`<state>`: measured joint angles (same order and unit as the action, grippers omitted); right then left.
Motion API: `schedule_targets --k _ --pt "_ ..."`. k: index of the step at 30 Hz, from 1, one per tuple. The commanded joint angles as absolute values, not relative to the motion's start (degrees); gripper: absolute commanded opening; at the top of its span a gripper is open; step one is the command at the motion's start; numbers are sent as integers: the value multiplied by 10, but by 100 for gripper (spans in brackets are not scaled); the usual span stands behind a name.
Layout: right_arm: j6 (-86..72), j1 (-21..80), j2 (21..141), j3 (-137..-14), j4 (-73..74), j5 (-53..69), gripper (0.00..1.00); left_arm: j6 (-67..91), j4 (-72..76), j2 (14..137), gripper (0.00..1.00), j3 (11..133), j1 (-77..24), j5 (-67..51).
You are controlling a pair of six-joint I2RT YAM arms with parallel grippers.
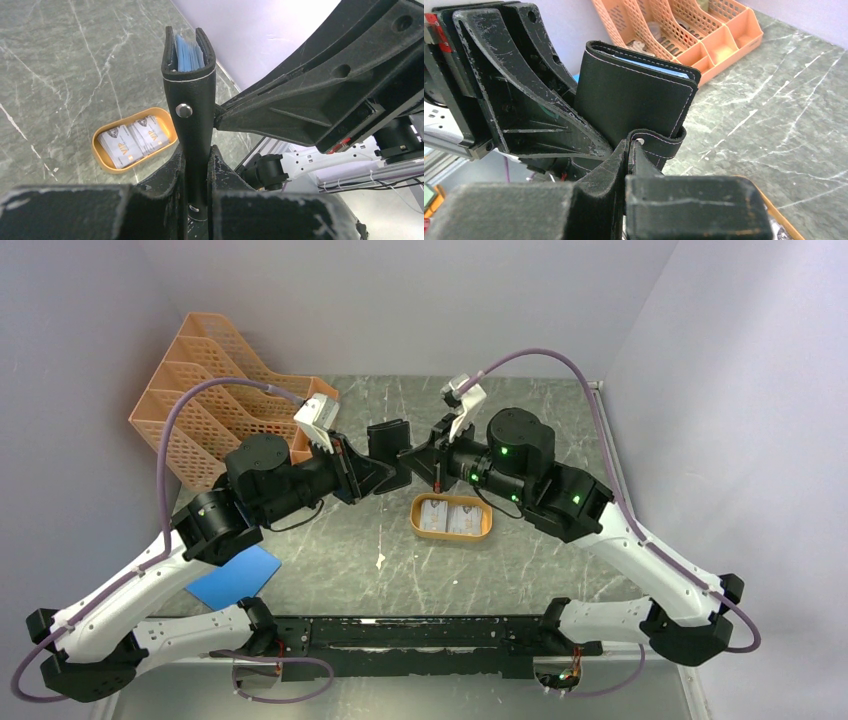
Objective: Put the credit cards into the card holder
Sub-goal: Close the card holder.
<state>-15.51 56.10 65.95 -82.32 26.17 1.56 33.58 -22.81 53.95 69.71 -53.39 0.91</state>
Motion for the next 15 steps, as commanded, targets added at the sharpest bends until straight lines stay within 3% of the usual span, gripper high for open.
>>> schedule_targets --k 1,15 --pt "-146 590 694 -837 271 1 0 339 -166 542 5 729 -547 -75" --pt "-146 610 721 -849 282 -24 0 339 -143 540 5 720 -548 -143"
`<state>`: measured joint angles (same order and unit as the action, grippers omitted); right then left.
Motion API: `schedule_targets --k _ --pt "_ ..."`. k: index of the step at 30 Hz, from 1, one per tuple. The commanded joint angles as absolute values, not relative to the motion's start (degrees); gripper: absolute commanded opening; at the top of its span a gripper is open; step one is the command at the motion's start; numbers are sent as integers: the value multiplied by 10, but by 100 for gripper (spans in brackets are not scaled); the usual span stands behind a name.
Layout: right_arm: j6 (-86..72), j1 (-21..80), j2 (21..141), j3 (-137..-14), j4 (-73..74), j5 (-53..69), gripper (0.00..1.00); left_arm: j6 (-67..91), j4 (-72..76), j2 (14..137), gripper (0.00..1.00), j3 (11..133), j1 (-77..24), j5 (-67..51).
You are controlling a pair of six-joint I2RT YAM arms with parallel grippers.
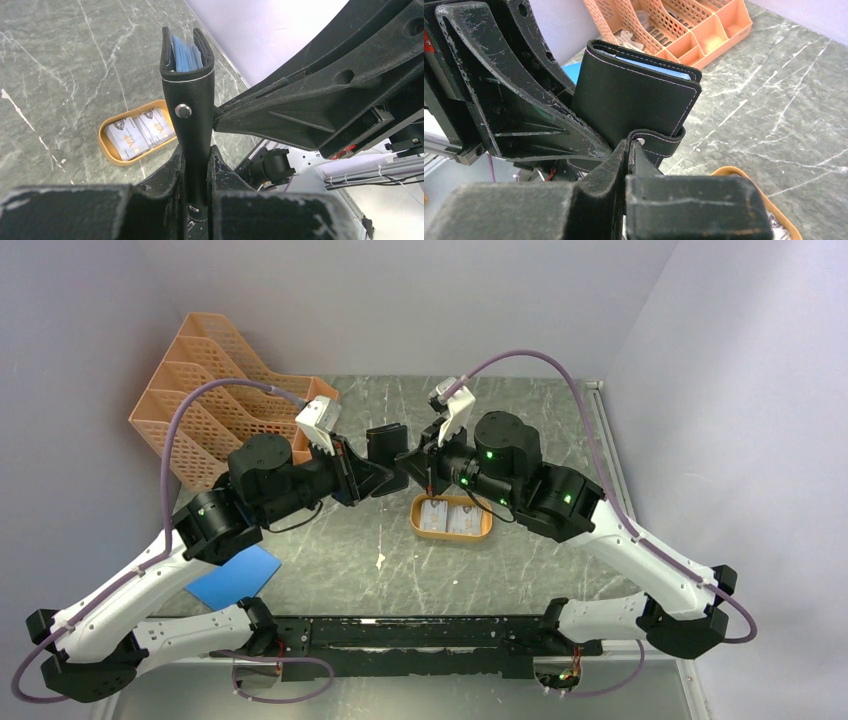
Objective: Put the credit cards into the card holder
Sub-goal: Close the card holder.
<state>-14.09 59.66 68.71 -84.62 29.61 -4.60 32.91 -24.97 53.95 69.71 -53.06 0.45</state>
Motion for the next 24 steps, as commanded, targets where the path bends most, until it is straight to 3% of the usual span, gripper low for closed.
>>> schedule_targets --k 1,24 --pt "-146 611 723 -849 283 -26 0 340 -136 538 5 718 -548 -151" --pt "-149 611 765 -876 307 -15 0 345 -74 531 5 711 -554 -249"
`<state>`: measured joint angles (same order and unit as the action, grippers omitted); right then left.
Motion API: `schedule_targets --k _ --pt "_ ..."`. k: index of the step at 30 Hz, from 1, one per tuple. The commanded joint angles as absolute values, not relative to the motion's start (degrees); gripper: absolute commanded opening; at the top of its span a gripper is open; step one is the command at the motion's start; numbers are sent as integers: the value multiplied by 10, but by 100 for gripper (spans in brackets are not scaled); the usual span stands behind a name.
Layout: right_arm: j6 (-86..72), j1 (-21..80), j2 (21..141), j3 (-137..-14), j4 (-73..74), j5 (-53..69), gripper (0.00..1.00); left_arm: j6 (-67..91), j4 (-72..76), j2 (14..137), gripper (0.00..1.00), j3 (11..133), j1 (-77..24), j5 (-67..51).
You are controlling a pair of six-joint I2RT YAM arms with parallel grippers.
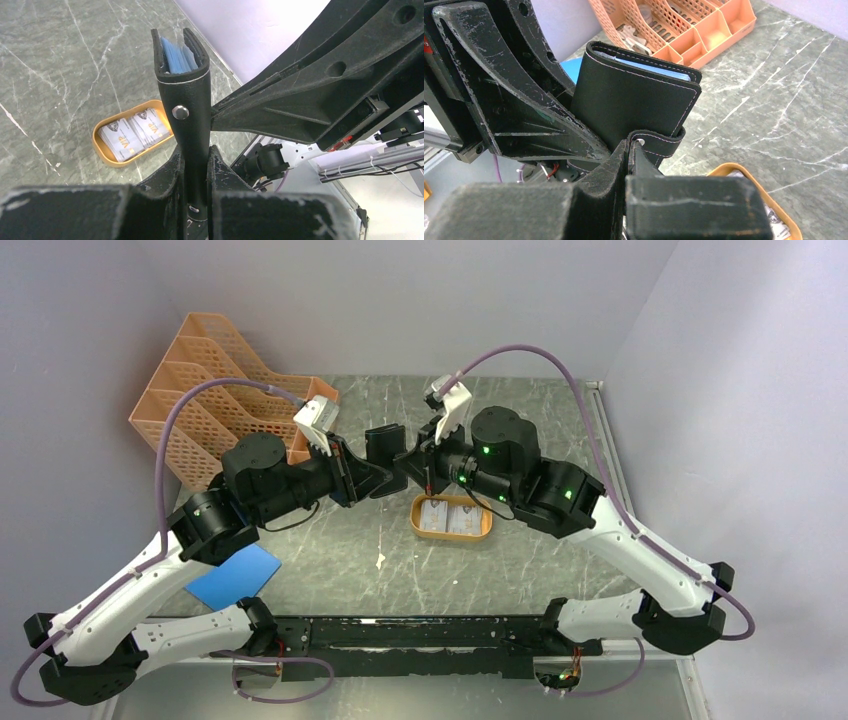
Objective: Put the credit cards into the card holder
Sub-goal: Close the card holder, then place the card holder at the center of the board.
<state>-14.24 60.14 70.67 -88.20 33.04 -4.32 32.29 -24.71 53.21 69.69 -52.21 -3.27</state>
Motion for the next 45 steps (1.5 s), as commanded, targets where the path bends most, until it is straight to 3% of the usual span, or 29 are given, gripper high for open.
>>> schedule_targets --k 1,13,19,20,25,29,30,31,39,45 --pt "-150 611 767 -877 309 -15 0 345 -72 531 5 711 -554 -251" --pt "-153 613 793 -892 321 -4 0 354 -43 527 5 709 -559 -277" --pt "-163 614 765 -879 308 9 0 320 -119 510 5 712 -560 -176" --pt "-164 614 755 -876 308 19 5 315 -138 503 5 709 -560 -139" --pt "-175 613 701 -869 330 40 55 312 -226 472 5 683 -559 27" --pt "-184 613 657 -877 360 56 72 318 -265 466 5 656 -559 88" --pt "-186 613 646 -876 363 52 84 319 -273 467 5 647 -560 97" --pt "-187 613 631 -870 364 43 88 318 -276 465 5 635 -560 102" --pt "-218 613 487 -669 256 -88 90 330 -208 487 5 466 -559 73" --pt "-233 613 480 -608 239 -120 90 343 -99 550 5 377 -553 31"
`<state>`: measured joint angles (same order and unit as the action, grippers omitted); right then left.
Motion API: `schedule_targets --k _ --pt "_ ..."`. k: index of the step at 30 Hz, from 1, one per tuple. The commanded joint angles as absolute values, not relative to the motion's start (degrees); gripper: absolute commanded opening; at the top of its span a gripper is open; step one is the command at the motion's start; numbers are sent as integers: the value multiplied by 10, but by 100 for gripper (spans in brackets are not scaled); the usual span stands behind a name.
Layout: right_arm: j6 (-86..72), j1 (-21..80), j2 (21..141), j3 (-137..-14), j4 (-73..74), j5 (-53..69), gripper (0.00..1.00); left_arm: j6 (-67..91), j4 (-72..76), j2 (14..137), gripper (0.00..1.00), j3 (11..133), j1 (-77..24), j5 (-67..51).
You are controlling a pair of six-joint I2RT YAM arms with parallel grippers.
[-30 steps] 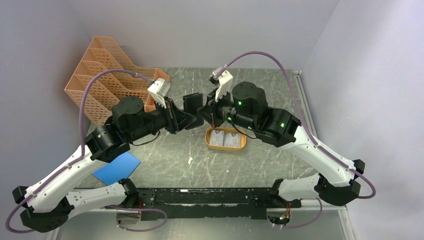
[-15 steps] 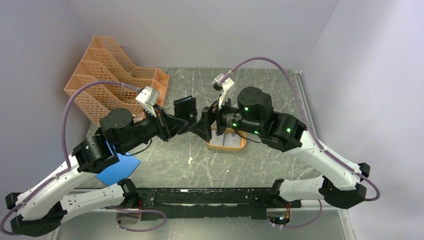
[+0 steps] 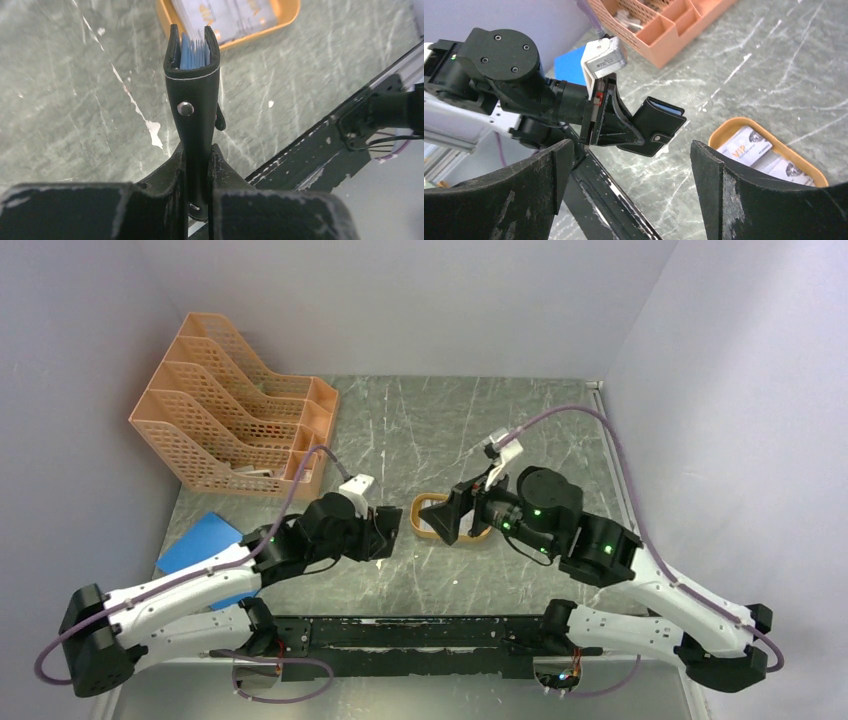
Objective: Put the credit cards into the card holder
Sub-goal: Place the card holder at the center of the board.
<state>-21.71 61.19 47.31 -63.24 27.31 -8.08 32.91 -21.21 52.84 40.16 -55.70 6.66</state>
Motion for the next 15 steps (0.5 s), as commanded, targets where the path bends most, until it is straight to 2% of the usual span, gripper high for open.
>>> schedule_targets --k 1,8,15 --pt "-235 613 482 -603 236 -120 89 345 -86 563 5 369 -552 24" --pt "-234 613 487 -588 223 -129 89 372 23 649 5 307 -533 -25" --pt "-229 613 482 -588 231 -142 89 391 26 707 5 277 -506 -22"
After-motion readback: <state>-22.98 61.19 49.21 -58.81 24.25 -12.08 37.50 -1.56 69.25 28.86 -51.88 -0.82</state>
